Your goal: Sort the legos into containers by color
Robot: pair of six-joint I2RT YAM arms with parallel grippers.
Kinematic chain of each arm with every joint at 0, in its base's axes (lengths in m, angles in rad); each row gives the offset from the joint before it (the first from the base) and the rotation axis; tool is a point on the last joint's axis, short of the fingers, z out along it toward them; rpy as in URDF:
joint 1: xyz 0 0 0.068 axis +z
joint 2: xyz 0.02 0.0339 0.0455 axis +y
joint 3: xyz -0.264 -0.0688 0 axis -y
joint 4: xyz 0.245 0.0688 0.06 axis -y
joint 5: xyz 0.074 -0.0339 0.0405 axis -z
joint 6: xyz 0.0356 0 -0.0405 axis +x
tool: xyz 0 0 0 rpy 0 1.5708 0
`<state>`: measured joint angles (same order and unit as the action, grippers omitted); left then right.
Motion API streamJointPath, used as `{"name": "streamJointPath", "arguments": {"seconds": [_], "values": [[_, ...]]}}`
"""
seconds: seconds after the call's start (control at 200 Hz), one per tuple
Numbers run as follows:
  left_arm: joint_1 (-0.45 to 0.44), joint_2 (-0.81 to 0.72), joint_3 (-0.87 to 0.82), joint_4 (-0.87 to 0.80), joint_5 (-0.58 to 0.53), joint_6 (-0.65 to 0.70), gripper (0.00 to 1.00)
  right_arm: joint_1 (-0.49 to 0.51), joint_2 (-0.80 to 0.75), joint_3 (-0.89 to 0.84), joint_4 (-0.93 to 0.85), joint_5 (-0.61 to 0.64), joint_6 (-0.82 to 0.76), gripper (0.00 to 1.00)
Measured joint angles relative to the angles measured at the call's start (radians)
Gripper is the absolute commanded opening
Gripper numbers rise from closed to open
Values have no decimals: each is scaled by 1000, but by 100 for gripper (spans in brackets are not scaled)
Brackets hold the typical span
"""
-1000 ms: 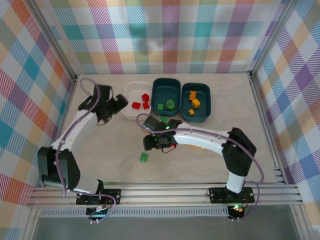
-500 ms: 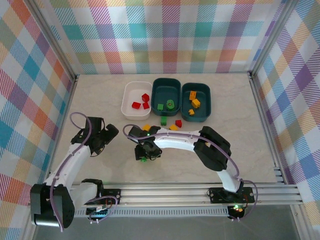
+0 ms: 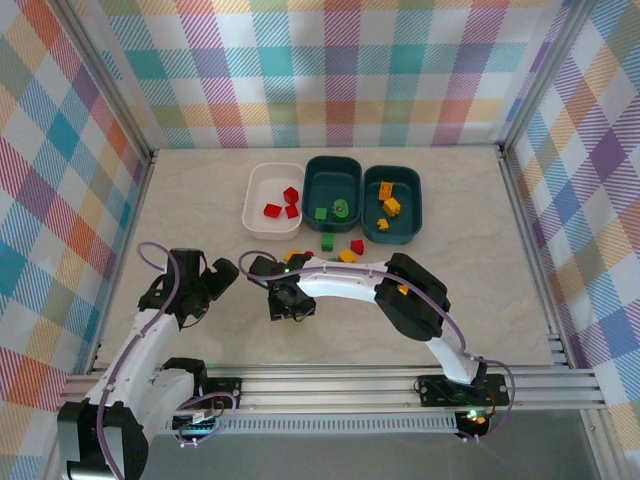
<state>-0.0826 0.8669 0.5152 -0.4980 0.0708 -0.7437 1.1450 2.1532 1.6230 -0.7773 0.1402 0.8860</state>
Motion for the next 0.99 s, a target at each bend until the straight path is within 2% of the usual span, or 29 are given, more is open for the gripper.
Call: {"name": "streamJointPath", "arguments": {"seconds": [0.485,0.77,0.995], "values": [[0,-93,-46,-31,47,7,97,3,78,127,-105,98,-31,57],[0,-150,-55,-68,52,7,97,-16,82,129,-87,116,-34,34],[0,-119,-61,-67,79,6,97,-22,17,59,-54,181,-43,30]]}}
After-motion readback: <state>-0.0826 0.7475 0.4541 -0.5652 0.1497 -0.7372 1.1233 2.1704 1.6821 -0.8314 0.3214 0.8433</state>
